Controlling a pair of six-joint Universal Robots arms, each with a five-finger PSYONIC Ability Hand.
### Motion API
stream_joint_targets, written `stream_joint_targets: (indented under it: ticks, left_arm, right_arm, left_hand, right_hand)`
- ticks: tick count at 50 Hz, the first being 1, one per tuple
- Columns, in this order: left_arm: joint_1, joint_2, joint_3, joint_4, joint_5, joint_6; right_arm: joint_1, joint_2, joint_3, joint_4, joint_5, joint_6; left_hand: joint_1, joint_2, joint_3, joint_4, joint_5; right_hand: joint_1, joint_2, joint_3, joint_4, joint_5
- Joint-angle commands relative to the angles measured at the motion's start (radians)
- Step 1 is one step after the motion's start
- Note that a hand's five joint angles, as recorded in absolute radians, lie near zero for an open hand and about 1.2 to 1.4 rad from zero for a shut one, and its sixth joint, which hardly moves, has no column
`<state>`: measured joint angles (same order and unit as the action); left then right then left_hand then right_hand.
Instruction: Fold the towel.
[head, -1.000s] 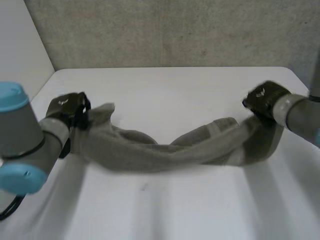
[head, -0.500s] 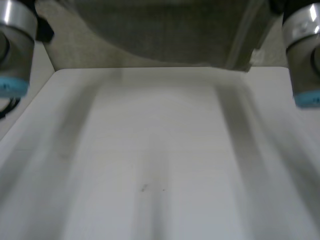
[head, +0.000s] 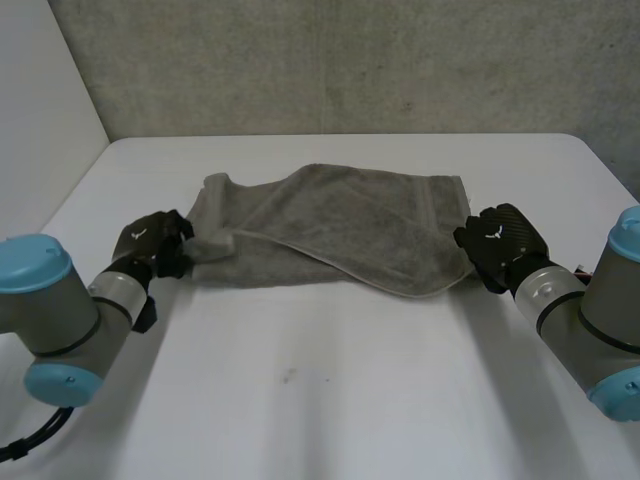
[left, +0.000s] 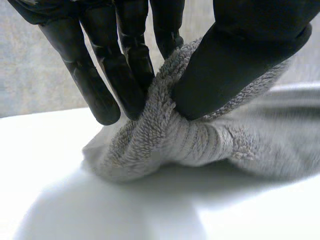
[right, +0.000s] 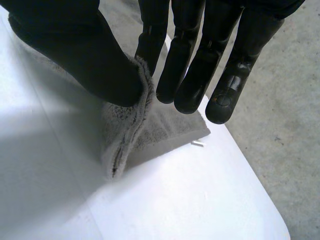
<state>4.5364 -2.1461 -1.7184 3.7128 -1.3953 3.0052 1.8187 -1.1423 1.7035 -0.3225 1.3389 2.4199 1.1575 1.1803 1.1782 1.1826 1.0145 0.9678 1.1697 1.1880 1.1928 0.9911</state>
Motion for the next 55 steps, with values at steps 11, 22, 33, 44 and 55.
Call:
stream_joint_targets:
  ticks: [11, 22, 33, 44, 55]
  left_arm:
    - [0.01, 0.265, -0.116, -0.071, 0.004, 0.276]
    - [-0.144, 0.319, -0.188, -0.071, -0.028, 0.418]
    - [-0.301, 0.184, -0.064, -0.067, -0.223, 0.604]
    - [-0.313, -0.001, 0.138, -0.068, -0.347, 0.808]
    - [-0.301, -0.072, 0.227, -0.097, -0.384, 0.844]
  right_arm:
    - [-0.007, -0.036, 0.033, 0.013, 0.003, 0.015]
    - [-0.013, -0.037, 0.045, 0.013, 0.008, 0.015]
    - [-0.013, -0.037, 0.059, 0.013, 0.009, 0.013]
    - [-0.015, -0.037, 0.073, 0.014, 0.008, 0.013]
    - [-0.018, -0.036, 0.068, 0.025, 0.008, 0.008]
  left_hand:
    - [-0.947, -0.97, -0.968, -0.972, -0.978]
    - [-0.918, -0.94, -0.938, -0.943, -0.949]
    - [-0.765, -0.788, -0.786, -0.79, -0.797]
    - [-0.586, -0.609, -0.607, -0.611, -0.618]
    - [0.223, 0.2, 0.203, 0.198, 0.192]
  right_hand:
    - [0.428, 0.227, 0.208, 0.203, 0.231]
    - [0.428, 0.227, 0.208, 0.203, 0.231]
    - [0.428, 0.227, 0.208, 0.203, 0.231]
    - [0.428, 0.227, 0.208, 0.203, 0.231]
    - [0.428, 0.227, 0.208, 0.203, 0.231]
